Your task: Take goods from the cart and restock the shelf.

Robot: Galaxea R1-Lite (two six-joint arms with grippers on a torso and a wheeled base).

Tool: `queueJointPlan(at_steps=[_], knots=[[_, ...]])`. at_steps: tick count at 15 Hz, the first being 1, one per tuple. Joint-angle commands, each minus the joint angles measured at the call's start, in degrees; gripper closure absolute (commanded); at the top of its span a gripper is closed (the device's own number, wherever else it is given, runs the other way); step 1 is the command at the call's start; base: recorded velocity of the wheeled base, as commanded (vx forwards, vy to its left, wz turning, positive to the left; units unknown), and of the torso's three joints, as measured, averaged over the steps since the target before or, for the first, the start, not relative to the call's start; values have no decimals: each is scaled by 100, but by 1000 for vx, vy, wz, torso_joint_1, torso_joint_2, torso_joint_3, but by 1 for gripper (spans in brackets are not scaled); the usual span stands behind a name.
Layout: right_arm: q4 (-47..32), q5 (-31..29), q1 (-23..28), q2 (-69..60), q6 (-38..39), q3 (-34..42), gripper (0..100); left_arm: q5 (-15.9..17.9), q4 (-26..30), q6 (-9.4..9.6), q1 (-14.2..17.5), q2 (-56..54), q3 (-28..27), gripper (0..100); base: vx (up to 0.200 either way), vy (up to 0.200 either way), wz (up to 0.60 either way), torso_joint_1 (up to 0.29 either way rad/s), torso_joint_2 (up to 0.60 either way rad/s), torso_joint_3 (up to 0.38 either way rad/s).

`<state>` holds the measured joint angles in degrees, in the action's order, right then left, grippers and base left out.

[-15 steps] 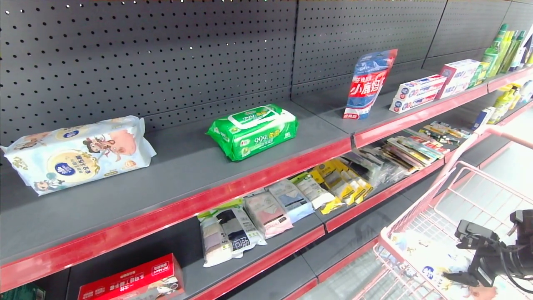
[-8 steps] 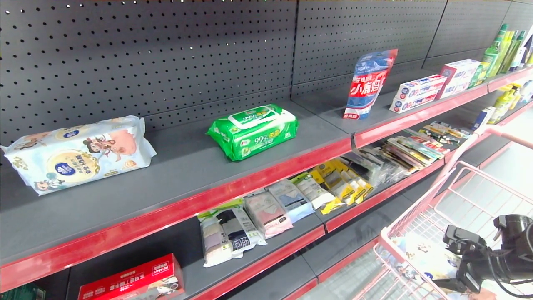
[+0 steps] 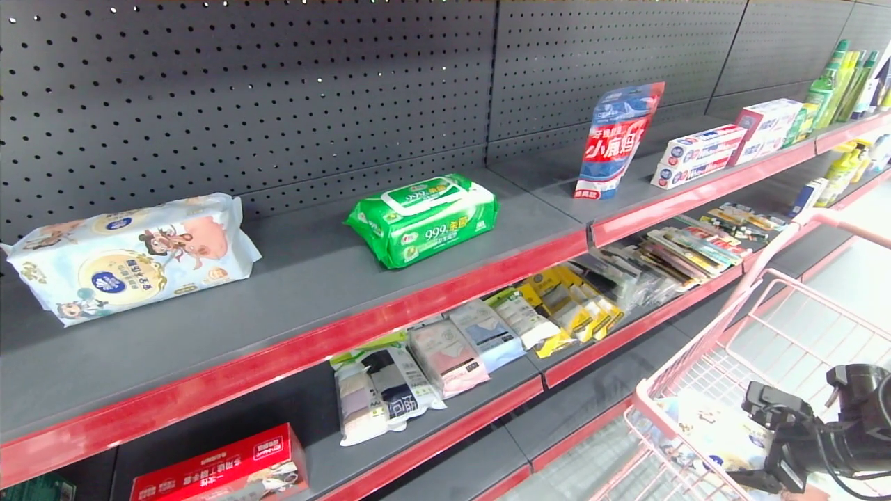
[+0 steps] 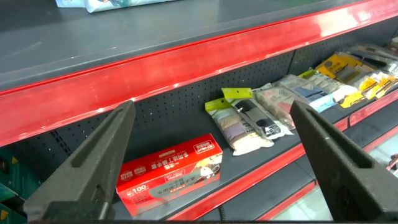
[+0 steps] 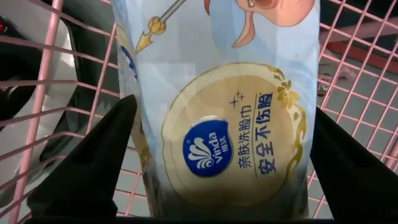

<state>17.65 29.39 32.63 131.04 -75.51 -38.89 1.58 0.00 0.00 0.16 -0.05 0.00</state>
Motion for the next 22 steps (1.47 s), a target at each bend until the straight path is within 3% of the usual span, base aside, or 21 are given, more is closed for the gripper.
queueJointPlan(at_steps=[1,12,13,20,22], knots=[[1,-12,59,27,1,4,0,0,0,0,2,5,0,0,0,0,0,0,0,0],[1,-4,314,150,-87,74,0,0,0,0,2,5,0,0,0,0,0,0,0,0],[-7,5,340,159,-96,83,100,0,0,0,2,5,0,0,0,0,0,0,0,0],[-236,-162,454,-105,168,101,100,0,0,0,2,5,0,0,0,0,0,0,0,0],[-253,-311,665,-491,590,118,100,0,0,0,2,5,0,0,0,0,0,0,0,0]])
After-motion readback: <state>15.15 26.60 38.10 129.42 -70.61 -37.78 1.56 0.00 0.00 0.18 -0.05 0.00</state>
